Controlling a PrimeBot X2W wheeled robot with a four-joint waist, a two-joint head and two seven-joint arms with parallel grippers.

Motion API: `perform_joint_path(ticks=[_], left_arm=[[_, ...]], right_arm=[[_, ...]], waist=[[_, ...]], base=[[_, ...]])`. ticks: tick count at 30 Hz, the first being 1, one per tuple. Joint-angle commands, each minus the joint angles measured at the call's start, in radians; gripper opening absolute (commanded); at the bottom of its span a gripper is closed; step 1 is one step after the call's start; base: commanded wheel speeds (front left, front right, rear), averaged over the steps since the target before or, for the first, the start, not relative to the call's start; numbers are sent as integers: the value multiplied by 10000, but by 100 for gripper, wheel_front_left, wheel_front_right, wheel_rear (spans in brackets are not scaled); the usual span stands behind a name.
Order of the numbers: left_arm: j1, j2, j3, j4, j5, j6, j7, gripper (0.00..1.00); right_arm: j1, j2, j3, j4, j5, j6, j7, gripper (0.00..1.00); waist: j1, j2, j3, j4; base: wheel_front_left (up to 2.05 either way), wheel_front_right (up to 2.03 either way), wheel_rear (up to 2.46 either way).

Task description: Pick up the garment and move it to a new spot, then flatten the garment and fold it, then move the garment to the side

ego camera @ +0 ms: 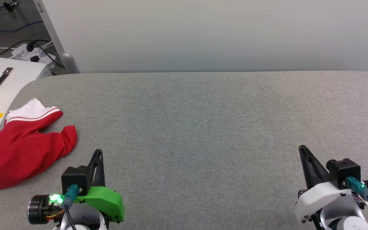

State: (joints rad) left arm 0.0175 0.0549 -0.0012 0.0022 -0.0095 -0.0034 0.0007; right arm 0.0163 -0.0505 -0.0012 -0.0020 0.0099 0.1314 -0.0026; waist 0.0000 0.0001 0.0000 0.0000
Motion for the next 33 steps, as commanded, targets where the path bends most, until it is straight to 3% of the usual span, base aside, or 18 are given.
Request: perform_joint_path(ticks=[1,33], left_arm=[[-175,-47,12,-22,95,34,-7,0],[-175,-47,12,-22,95,34,-7,0]], right_arm=[[-163,3,12,20,-99,-7,26,0],[-163,3,12,20,-99,-7,26,0]], waist=[[0,-1,0,0],[0,-1,0,0]], base=[[0,0,0],[0,0,0]])
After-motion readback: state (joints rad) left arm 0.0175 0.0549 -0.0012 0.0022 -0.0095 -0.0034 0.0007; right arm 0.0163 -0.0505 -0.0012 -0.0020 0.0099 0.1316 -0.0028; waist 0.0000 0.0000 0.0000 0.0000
